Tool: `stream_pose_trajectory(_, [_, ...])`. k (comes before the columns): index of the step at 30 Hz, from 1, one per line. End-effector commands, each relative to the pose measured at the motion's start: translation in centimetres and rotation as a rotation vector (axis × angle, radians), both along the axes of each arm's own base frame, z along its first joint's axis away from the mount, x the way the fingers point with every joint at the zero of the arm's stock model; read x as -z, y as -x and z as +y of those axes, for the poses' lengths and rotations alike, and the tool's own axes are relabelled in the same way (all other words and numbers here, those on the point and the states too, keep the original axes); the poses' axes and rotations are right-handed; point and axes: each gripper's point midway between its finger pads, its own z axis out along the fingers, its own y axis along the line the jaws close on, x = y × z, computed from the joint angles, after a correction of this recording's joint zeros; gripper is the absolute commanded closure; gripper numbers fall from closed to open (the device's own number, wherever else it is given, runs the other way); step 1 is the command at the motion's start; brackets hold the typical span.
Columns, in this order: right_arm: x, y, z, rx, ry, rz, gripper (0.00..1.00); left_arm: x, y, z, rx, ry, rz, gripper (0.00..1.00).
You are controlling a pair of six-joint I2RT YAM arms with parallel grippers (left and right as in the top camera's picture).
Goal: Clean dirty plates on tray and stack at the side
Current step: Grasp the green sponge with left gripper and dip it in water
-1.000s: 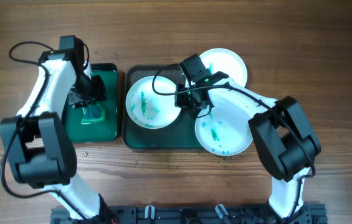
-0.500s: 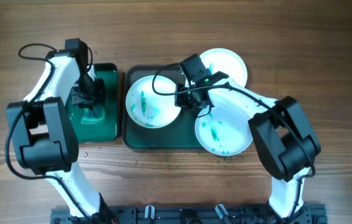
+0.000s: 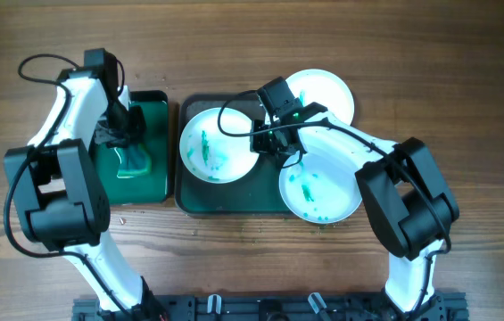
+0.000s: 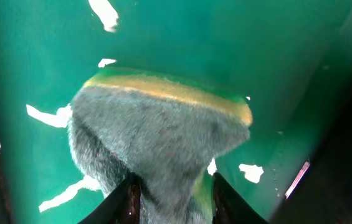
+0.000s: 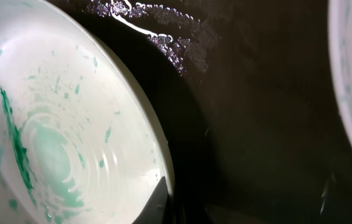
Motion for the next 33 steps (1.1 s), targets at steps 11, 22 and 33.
stream_pose_trajectory(11, [0.4, -0.6, 0.0, -0.005, 0.018, -0.016, 0.96, 0.4, 0.9, -0.7, 0.009, 0.046, -0.021, 0.96])
stream_pose_trajectory(22, [0.3, -0.7, 0.0, -0.005, 0.016, -0.02, 0.96, -8.1, -0.6, -2.7, 0.027, 0.133, -0.213, 0.96])
stream_pose_trajectory(33, [0.4, -0.6, 0.0, -0.006, 0.018, -0.016, 0.96, -7.2, 0.0, 0.1, -0.097, -0.123, -0.161, 0.96])
